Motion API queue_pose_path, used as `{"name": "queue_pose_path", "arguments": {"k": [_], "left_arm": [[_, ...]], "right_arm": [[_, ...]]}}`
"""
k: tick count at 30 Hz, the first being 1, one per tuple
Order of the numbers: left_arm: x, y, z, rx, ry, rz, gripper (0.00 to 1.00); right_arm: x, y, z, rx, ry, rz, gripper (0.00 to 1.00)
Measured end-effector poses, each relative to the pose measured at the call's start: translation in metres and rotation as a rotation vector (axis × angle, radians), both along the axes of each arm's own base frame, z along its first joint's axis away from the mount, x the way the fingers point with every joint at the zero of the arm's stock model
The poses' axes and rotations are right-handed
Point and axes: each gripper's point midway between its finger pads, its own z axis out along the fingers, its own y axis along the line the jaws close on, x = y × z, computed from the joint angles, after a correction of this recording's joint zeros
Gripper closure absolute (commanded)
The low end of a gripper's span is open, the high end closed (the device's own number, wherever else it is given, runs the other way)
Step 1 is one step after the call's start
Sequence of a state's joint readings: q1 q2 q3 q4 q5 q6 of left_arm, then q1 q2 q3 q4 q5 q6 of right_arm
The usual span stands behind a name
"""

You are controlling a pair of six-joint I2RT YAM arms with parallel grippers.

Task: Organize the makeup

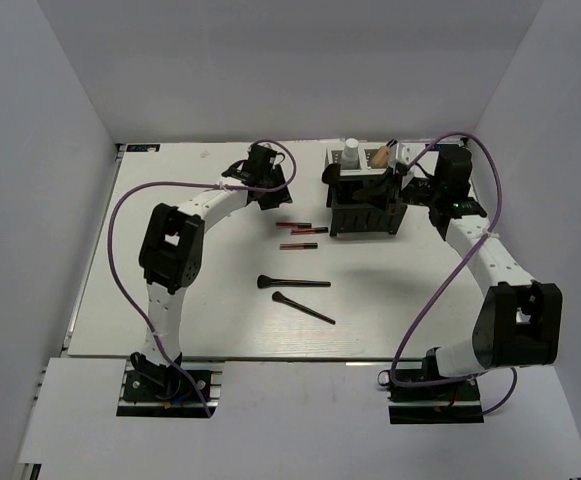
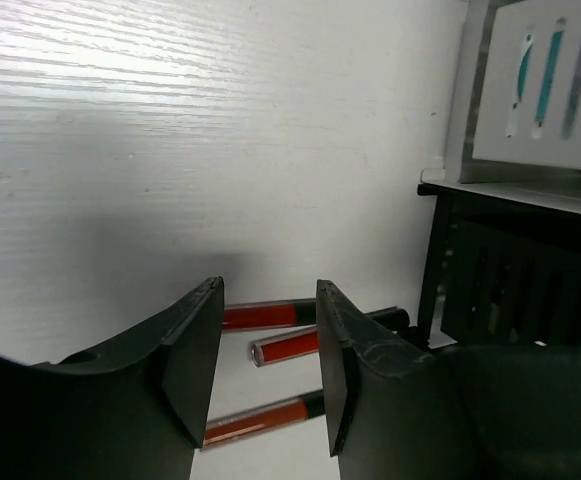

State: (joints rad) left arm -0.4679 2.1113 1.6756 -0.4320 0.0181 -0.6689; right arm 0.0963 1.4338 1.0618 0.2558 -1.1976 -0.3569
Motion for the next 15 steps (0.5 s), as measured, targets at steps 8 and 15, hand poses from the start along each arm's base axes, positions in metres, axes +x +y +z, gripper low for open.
{"name": "queue_pose_path", "arguments": {"k": [8, 15], "left_arm": [[0.006, -0.018, -0.038, -0.021, 0.053, -0.085, 0.47], [0.004, -0.025, -0.045, -0.029, 0.064, -0.152, 0.47]], "right_arm": [[-0.04, 0.001, -0.048, -0.098, 0.105, 0.074, 0.84], [-0.052, 0.001, -0.056, -0.112, 0.133, 0.086, 0.83]]}}
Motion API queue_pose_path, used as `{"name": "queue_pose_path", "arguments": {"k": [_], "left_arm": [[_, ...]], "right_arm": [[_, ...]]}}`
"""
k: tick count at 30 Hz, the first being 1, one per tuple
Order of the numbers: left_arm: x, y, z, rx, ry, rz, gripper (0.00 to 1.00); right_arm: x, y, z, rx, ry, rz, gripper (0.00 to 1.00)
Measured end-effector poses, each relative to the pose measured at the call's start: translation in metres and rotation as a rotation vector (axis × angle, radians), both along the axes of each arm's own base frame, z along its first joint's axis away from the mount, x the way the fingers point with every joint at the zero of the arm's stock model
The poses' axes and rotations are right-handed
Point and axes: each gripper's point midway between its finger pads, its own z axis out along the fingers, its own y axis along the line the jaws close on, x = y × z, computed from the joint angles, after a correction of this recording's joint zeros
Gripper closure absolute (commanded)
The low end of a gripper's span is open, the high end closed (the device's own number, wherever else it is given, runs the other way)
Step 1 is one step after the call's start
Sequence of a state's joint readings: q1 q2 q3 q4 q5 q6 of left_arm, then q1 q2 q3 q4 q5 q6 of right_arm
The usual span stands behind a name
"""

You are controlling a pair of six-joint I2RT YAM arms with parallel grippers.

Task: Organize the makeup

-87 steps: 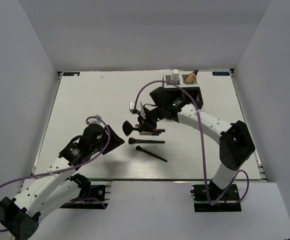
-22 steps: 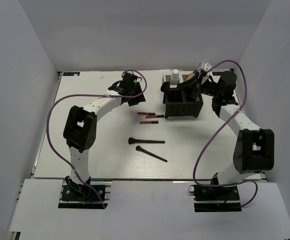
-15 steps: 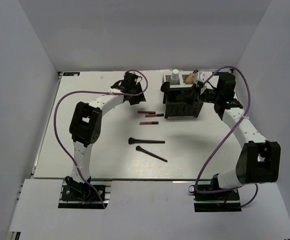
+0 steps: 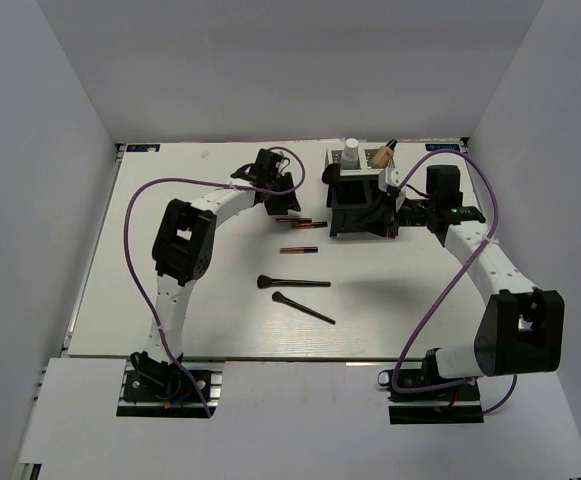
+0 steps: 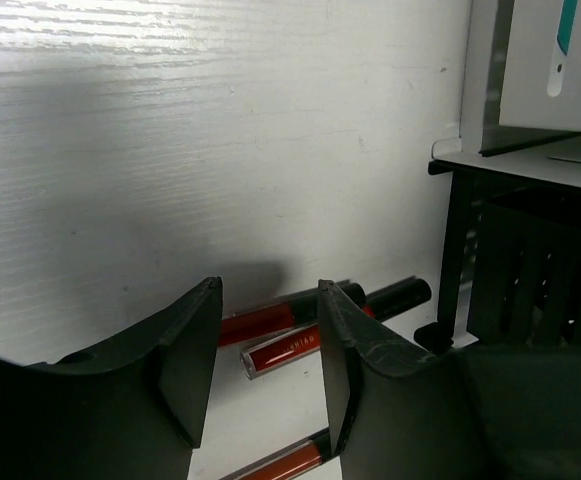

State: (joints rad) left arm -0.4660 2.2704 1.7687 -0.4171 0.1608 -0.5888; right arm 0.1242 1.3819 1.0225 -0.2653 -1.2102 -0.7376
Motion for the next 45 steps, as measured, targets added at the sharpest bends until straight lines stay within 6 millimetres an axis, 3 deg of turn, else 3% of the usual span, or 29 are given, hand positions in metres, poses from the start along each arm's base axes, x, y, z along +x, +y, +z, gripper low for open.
{"name": "queue_pose_path", "arguments": {"k": [4, 13, 19, 23, 30, 34, 39, 45], "left_arm": [[-0.003, -0.002, 0.0, -0.003, 0.004, -0.027, 0.47], [-0.011, -0.002, -0.006, -0.003, 0.023, -0.064, 0.47], [-0.013, -0.002, -0.008, -0.004, 0.027, -0.074, 0.46], [-0.014, -0.003, -0.008, -0.004, 0.027, -0.076, 0.46], [-0.014, -0.002, -0.008, -0.005, 0.026, -0.076, 0.46], [-0.015, -0.002, -0.009, -0.008, 0.024, -0.075, 0.46], [-0.015, -0.002, -0.009, -0.011, 0.023, -0.074, 0.46], [-0.016, -0.002, -0.009, -0.013, 0.02, -0.075, 0.46]], "right_arm": [[-0.001, 0.0, -0.001, -0.003, 0.006, 0.0, 0.81], [-0.011, -0.001, -0.006, -0.027, -0.004, 0.03, 0.63], [-0.036, 0.007, -0.011, -0.076, -0.058, 0.134, 0.53], [-0.069, 0.018, -0.038, -0.146, -0.033, 0.251, 0.51], [-0.139, 0.034, -0.104, -0.309, 0.083, 0.432, 0.56], [-0.162, 0.045, -0.131, -0.42, 0.115, 0.47, 0.56], [-0.16, 0.075, -0.14, -0.489, 0.096, 0.414, 0.47], [-0.14, 0.1, -0.149, -0.53, 0.099, 0.256, 0.44]]}}
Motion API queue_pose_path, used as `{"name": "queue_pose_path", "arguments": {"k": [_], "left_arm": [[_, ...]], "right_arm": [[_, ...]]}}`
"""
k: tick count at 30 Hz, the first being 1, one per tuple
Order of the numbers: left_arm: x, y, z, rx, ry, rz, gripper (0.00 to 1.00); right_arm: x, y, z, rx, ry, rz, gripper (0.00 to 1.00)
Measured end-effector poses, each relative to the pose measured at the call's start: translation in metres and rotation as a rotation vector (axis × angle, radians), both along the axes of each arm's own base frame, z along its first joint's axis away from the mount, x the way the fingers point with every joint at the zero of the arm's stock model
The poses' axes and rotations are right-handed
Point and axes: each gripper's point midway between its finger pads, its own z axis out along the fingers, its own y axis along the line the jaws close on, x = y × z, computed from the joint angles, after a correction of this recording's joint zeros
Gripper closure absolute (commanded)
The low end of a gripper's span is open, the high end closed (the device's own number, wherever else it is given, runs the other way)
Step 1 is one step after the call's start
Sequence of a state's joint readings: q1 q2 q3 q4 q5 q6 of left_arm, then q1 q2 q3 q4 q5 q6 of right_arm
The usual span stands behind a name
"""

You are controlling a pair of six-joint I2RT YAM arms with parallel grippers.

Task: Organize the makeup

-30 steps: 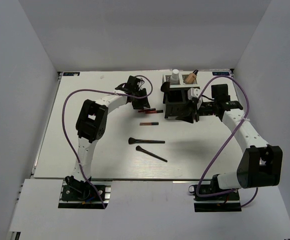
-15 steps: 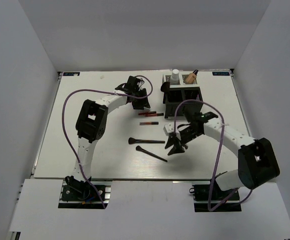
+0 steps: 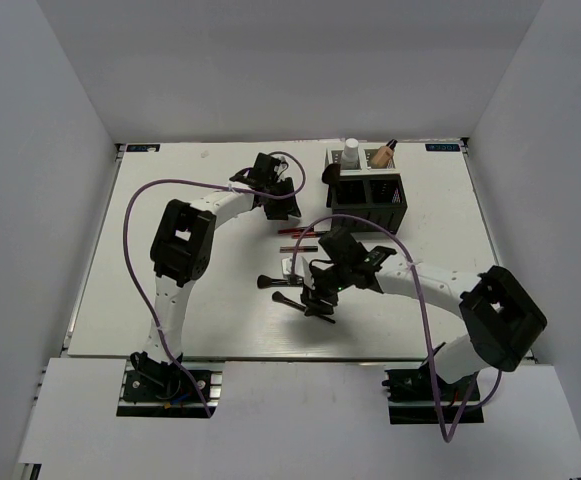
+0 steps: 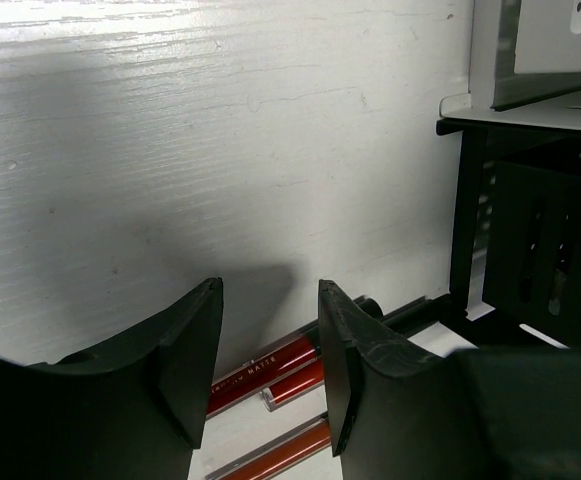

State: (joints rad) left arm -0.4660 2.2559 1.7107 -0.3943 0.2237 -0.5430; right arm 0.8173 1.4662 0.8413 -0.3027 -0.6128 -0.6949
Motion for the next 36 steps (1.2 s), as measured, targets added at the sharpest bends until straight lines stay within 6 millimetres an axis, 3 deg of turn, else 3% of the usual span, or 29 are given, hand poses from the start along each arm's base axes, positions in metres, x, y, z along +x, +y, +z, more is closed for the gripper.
{"name": "queue_pose_path", "arguments": {"k": [10, 16, 21, 23, 25, 29, 32, 34, 36], "left_arm": [[-0.002, 0.001, 0.0, -0.003, 0.001, 0.003, 0.46], [-0.005, 0.002, 0.0, -0.004, 0.004, 0.005, 0.46], [-0.005, 0.002, 0.0, -0.004, 0.005, 0.004, 0.46], [-0.005, 0.002, 0.0, -0.004, 0.005, 0.004, 0.46], [-0.005, 0.002, 0.0, -0.005, 0.004, 0.004, 0.46], [-0.006, 0.002, 0.0, -0.008, -0.002, 0.004, 0.46], [-0.005, 0.002, 0.0, -0.01, -0.003, 0.003, 0.46], [-0.006, 0.002, 0.0, -0.011, -0.002, 0.002, 0.46], [-0.006, 0.002, 0.0, -0.01, -0.002, 0.002, 0.46]], "right_arm": [[0.004, 0.019, -0.031, -0.116, -0.034, -0.134, 0.43], [0.013, 0.018, -0.055, -0.213, -0.069, -0.231, 0.5], [0.024, 0.02, -0.055, -0.227, -0.12, -0.282, 0.71], [0.025, 0.021, -0.055, -0.231, -0.133, -0.289, 0.91], [0.026, 0.022, -0.055, -0.232, -0.143, -0.288, 1.0], [0.021, 0.022, -0.054, -0.228, -0.118, -0.263, 1.0], [0.004, 0.015, -0.051, -0.234, -0.045, -0.192, 1.0], [-0.01, 0.01, -0.038, -0.203, 0.013, -0.127, 1.0], [-0.014, 0.008, -0.008, -0.126, 0.045, -0.098, 1.0]]}}
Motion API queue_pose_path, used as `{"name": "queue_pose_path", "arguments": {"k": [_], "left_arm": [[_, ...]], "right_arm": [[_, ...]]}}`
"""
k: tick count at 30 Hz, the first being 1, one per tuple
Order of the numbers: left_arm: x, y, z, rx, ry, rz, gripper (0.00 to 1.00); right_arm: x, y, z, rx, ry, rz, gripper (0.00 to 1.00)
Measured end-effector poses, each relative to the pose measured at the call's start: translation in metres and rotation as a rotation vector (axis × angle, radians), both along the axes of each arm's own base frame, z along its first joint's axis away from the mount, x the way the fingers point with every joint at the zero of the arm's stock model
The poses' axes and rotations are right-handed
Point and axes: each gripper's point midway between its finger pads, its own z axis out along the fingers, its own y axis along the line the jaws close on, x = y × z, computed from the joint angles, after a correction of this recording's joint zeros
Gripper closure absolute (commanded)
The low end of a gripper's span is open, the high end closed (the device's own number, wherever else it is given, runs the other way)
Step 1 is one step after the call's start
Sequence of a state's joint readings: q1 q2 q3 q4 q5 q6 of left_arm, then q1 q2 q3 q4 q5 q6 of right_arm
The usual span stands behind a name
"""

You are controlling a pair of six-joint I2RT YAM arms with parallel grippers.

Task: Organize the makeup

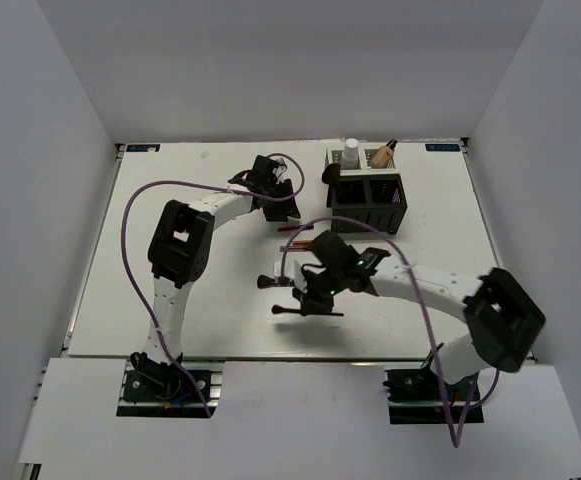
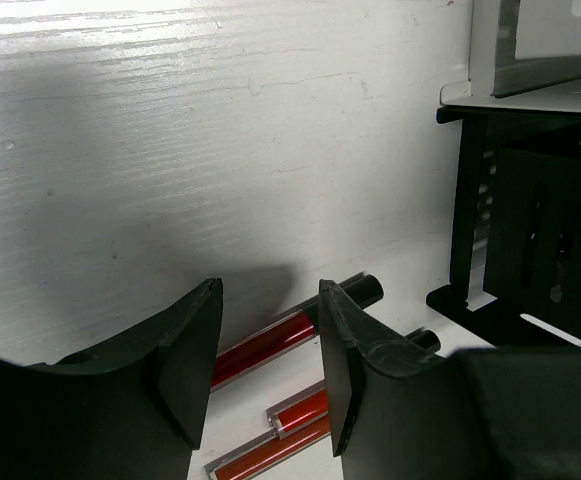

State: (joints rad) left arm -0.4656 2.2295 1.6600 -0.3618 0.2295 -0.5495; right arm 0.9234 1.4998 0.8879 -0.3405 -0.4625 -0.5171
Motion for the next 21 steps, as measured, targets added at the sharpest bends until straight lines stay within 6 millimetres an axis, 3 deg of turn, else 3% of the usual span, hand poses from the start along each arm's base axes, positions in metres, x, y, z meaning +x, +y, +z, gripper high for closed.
{"name": "queue_pose_path", "arguments": {"k": [3, 7, 17, 21], "left_arm": [[0.0, 0.0, 0.0, -0.001, 0.0, 0.0, 0.46], [-0.001, -0.001, 0.0, -0.003, 0.002, -0.003, 0.46], [-0.002, -0.001, 0.0, -0.004, 0.006, -0.005, 0.46], [-0.002, -0.001, 0.0, -0.004, 0.007, -0.005, 0.46]], "right_arm": [[0.025, 0.004, 0.06, 0.162, -0.048, -0.034, 1.0], [0.086, -0.012, 0.128, 0.351, -0.177, -0.183, 1.0], [0.207, -0.068, 0.207, 0.628, -0.342, -0.542, 1.0], [0.252, -0.082, 0.223, 0.728, -0.355, -0.627, 1.0]]}}
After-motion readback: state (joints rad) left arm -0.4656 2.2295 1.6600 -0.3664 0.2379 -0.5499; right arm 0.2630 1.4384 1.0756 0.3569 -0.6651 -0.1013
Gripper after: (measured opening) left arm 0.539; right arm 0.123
